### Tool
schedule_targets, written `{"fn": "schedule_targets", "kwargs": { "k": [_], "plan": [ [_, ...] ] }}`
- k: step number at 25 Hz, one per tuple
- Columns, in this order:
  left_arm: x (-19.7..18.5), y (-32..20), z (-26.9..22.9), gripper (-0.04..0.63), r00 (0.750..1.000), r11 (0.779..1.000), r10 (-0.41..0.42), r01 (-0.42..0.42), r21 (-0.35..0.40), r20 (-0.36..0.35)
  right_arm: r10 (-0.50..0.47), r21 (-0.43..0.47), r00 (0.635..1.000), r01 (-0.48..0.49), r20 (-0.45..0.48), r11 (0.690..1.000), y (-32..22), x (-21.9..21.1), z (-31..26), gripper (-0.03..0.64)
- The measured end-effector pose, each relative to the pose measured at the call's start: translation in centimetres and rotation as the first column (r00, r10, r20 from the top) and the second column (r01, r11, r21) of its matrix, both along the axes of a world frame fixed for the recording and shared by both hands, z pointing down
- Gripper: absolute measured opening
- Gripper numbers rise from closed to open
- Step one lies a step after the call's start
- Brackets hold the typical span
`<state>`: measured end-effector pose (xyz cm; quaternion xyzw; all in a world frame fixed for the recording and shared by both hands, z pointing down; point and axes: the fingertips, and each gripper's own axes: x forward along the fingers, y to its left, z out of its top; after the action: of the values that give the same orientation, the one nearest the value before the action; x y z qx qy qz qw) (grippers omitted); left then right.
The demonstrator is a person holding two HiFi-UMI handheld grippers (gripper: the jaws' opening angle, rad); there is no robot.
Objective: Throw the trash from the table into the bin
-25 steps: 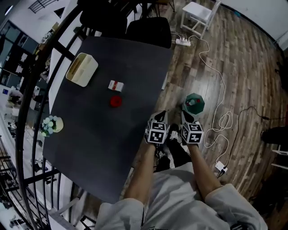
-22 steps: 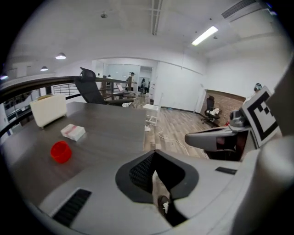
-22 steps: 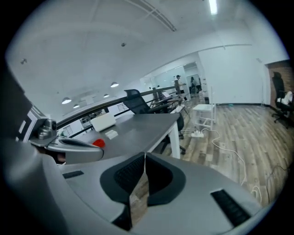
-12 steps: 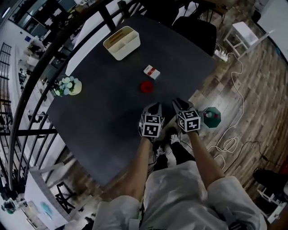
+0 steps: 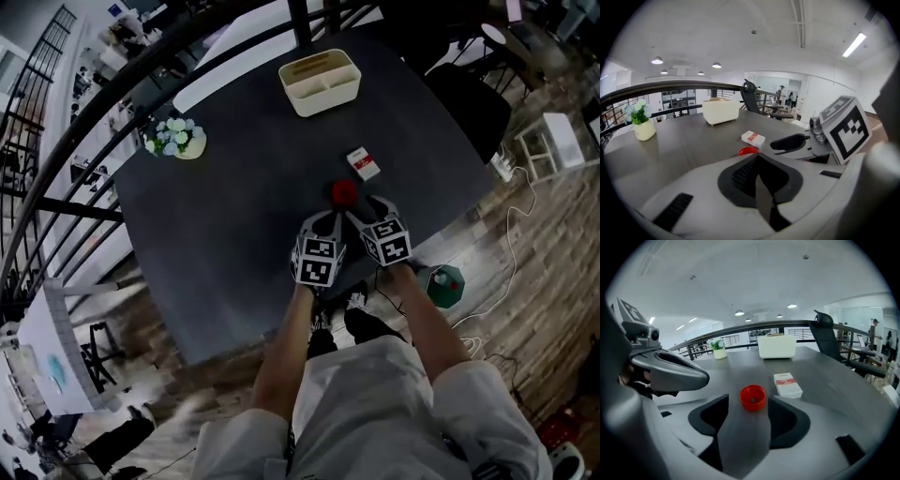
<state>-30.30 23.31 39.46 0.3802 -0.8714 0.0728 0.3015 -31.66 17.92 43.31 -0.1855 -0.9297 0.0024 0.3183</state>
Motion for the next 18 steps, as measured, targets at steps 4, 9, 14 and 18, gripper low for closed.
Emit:
{"fn": "schedule_targets", "kwargs": {
  "k": [4, 9, 14, 18],
  "plan": [
    [-1.7, 1.0, 0.7, 0.027, 0.998, 0.998, -0.063, 0.063, 0.006, -0.012, -0.092, 0.033, 0.995, 0.094, -0.042, 0.995, 1.8, -2.3, 1.9, 0.358],
    [-3.9, 1.9, 2.0, 0.028, 0.992, 0.992, -0.126, 0.126, 0.006, -0.018, -0.144, 0.075, 0.989, 0.146, -0.039, 0.986, 2.5, -5.3, 3.7, 0.365],
    [-4.8, 3.4, 2.7, 0.027, 0.983, 0.984, -0.179, 0.179, -0.003, -0.026, -0.201, 0.123, 0.977, 0.208, -0.066, 0.97, 3.5, -6.4, 5.8, 0.365],
    [-5.3, 3.6, 3.0, 0.026, 0.981, 0.982, -0.189, 0.189, -0.009, -0.033, -0.227, 0.141, 0.968, 0.24, -0.103, 0.96, 4.2, -6.4, 6.5, 0.364]
  ]
}}
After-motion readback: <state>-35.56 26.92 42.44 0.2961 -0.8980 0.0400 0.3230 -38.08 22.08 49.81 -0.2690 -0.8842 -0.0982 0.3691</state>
